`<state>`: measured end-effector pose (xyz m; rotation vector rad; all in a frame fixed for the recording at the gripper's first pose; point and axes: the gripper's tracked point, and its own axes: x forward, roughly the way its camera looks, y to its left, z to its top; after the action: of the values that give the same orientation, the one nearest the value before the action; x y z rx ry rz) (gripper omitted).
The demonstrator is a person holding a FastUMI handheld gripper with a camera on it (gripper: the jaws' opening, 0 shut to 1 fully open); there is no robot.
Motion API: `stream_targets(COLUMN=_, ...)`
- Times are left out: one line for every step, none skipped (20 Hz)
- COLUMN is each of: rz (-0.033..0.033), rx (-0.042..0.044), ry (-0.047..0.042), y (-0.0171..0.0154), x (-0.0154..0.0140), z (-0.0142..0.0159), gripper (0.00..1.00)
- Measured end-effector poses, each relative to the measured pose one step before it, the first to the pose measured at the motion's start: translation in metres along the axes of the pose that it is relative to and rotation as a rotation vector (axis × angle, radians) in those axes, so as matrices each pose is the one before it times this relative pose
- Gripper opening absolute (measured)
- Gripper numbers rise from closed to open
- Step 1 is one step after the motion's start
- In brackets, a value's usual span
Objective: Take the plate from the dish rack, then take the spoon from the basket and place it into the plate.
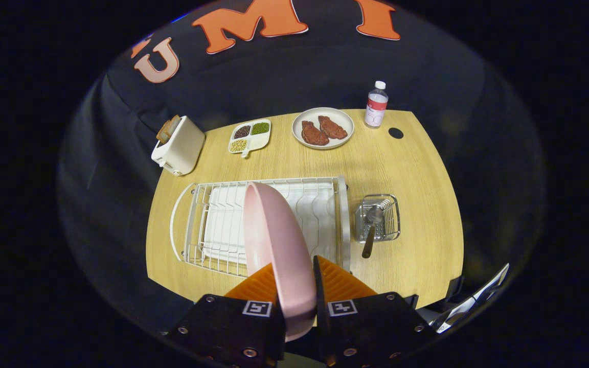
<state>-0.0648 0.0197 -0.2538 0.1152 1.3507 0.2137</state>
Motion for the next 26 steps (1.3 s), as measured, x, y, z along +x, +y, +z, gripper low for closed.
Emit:
stream_targets(rz=0.0087, rx=0.0019, ry=-0.00213, y=-0.00174, x=-0.00144, z=-0.00769, gripper=0.26)
stream_targets(rz=0.00864, rx=0.00419, ry=0.00265, y=-0.00064, x=-0.00078, z=-0.00812, gripper=0.25)
stream_targets(rz=0.01178, rx=0.00236, ry=0.00448, y=-0.00029, x=-0.00096, z=-0.00948, gripper=0.25)
stream_targets(rz=0.00811, rx=0.00436, ry=0.00503, y=-0.00147, x=-0.00002, z=-0.00852, gripper=0.25)
stream_targets(rz=0.00318, rx=0.00299, ry=0.00196, y=-0.00274, x=-0.0004, z=-0.00789, gripper=0.25)
stream_targets(rz=0.00158, rx=0.0024, ry=-0.00208, y=-0.0022, x=-0.00065, z=-0.00591, gripper=0.26)
stream_targets(rz=0.00176, rx=0.0022, ry=-0.00101, y=-0.00161, x=-0.00054, z=-0.0077, gripper=0.26)
stream_targets(rz=0.00636, rx=0.00058, ry=-0.00099, y=-0.00069, x=-0.00116, z=-0.0063, gripper=0.25)
stream_targets(rz=0.0069, rx=0.00429, ry=0.00144, y=-0.00065, x=-0.00096, z=-0.00801, gripper=0.25)
stream_targets(rz=0.00562, rx=0.00475, ry=0.00461, y=-0.00129, x=0.00023, z=-0.00881, gripper=0.25)
stream_targets(rz=-0.00994, rx=0.01339, ry=0.01322, y=-0.00386, x=0.0008, z=-0.01102, gripper=0.25)
stream_targets(rz=-0.01377, rx=0.00652, ry=0.01258, y=-0.00443, x=0.0012, z=-0.01148, gripper=0.25)
stream_targets(rz=-0.00974, rx=0.00341, ry=0.00875, y=-0.00222, x=0.0026, z=-0.0105, gripper=0.25)
stream_targets(rz=-0.00336, rx=0.00578, ry=0.01164, y=-0.00222, x=0.00136, z=-0.01039, gripper=0.25)
stream_targets(rz=0.00375, rx=0.01239, ry=0.01262, y=-0.00068, x=0.00243, z=-0.00982, gripper=0.26)
stream_targets(rz=0.0098, rx=0.01442, ry=0.00715, y=0.00003, x=0.00125, z=-0.00806, gripper=0.25)
stream_targets(rz=0.00916, rx=0.01519, ry=0.00412, y=0.00088, x=0.00231, z=-0.00701, gripper=0.25)
stream_targets(rz=0.00728, rx=0.01031, ry=0.00451, y=0.0006, x=0.0026, z=-0.00679, gripper=0.26)
stream_targets(rz=-0.00042, rx=0.00872, ry=0.00377, y=-0.00052, x=0.00424, z=-0.00664, gripper=0.26)
stream_targets(rz=-0.00255, rx=0.00396, ry=0.00615, y=-0.00086, x=0.00353, z=-0.0071, gripper=0.26)
stream_targets(rz=-0.00203, rx=0.00512, ry=0.00565, y=-0.0006, x=0.0046, z=-0.00613, gripper=0.26)
stream_targets(rz=0.00442, rx=0.00769, ry=0.00487, y=0.00057, x=0.00578, z=-0.00476, gripper=0.25)
stream_targets(rz=0.00935, rx=0.01146, ry=0.00435, y=0.0009, x=0.00787, z=-0.00473, gripper=0.25)
stream_targets(rz=0.00618, rx=0.01463, ry=0.00897, y=-0.00003, x=0.00706, z=-0.0056, gripper=0.25)
stream_targets(rz=0.00667, rx=0.01636, ry=0.00893, y=-0.00005, x=0.00667, z=-0.00544, gripper=0.25)
stream_targets(rz=0.00976, rx=0.01169, ry=0.00723, y=0.00129, x=0.00557, z=-0.00316, gripper=0.25)
